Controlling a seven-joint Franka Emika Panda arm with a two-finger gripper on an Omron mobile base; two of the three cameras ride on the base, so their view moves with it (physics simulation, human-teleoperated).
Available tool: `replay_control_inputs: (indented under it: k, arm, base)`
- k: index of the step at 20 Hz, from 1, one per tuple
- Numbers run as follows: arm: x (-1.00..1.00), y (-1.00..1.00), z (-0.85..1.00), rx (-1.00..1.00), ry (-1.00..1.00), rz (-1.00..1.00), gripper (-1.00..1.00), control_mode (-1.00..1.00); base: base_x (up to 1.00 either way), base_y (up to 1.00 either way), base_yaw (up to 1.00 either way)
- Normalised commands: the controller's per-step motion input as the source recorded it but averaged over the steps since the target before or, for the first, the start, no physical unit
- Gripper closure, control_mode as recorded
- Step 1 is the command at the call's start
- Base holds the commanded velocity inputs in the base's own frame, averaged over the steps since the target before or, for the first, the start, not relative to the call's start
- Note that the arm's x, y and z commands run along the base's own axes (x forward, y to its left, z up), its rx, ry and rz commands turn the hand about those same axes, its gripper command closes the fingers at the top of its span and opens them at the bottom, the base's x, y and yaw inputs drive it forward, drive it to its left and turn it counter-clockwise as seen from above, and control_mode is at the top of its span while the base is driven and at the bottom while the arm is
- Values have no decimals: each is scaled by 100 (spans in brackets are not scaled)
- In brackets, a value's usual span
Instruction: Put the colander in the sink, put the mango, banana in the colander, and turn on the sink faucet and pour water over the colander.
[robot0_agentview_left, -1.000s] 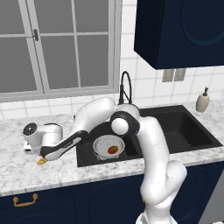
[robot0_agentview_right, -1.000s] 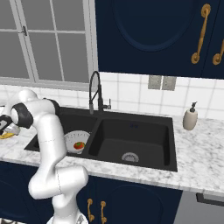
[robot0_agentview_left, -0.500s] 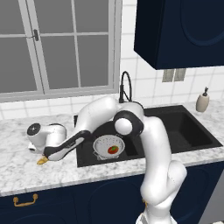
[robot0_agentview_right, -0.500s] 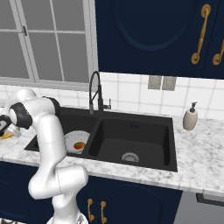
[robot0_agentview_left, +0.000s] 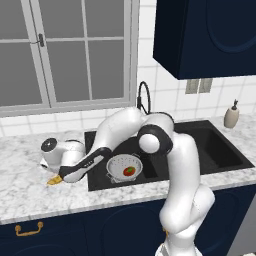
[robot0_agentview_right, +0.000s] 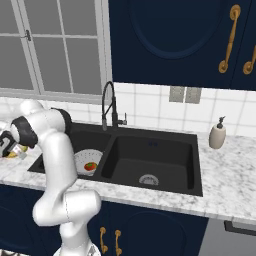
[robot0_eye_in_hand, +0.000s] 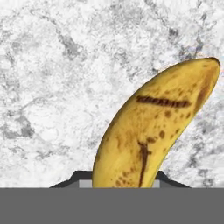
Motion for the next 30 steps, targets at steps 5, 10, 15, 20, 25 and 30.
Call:
replay_control_inputs:
  k: [5, 10, 15, 20, 25, 30]
  arm:
    - [0, -60, 98, 25, -1, -27, 100, -100]
    - [-2, -99, 87, 18, -6, -1, 100, -100]
    - [-10, -100, 16, 5, -14, 27, 100, -100]
    - [0, -100, 0, 3, -15, 47, 100, -100]
    - [0, -100, 0, 0, -9, 53, 100, -100]
    - [6, -65, 0, -9, -3, 47, 100, -100]
  base:
    - [0, 0, 0]
    - [0, 0, 0]
    - [0, 0, 0]
    - [0, 0, 0]
    - [0, 0, 0]
    - [0, 0, 0]
